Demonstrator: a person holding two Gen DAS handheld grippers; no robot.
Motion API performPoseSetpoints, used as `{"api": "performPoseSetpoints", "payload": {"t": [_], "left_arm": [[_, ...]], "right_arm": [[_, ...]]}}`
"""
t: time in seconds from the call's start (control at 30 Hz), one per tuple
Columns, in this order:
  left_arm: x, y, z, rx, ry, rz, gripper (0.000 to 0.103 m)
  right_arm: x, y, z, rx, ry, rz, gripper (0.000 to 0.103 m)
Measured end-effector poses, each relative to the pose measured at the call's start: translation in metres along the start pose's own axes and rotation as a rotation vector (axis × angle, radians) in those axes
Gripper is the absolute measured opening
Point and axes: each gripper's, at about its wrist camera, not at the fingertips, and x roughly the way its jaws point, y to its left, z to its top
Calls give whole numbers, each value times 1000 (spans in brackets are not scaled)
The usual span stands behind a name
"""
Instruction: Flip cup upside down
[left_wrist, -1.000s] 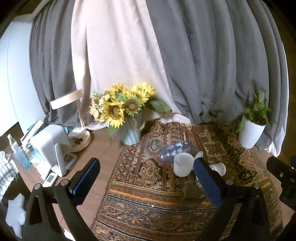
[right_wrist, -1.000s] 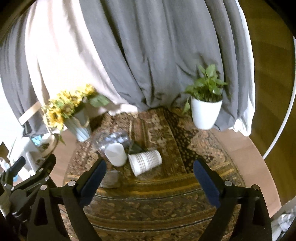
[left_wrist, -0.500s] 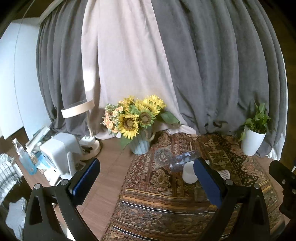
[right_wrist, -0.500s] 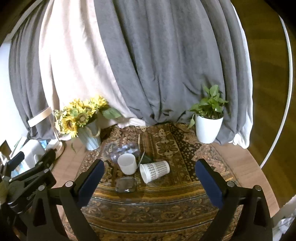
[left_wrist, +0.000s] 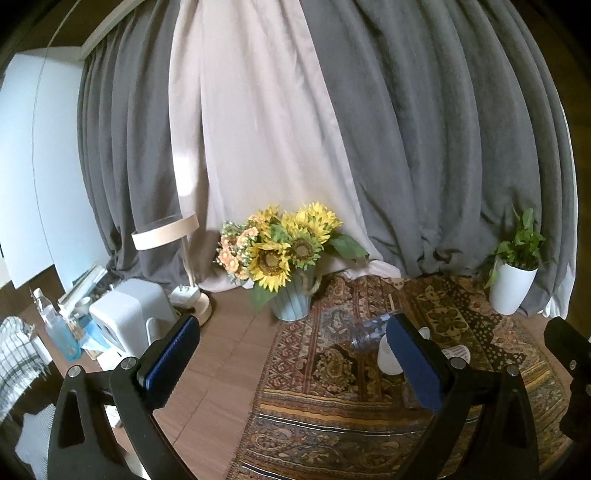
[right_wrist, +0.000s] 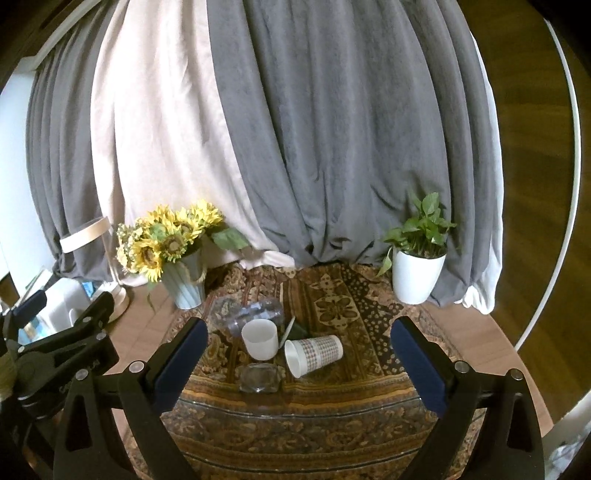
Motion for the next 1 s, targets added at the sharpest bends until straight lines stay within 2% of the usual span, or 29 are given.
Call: {"api": "performPoseSetpoints", "payload": {"t": [1.0], "left_arm": [[5, 9, 4, 5, -27, 3, 103]], "right_arm": [[0, 10, 0, -9, -16, -22, 100]]}}
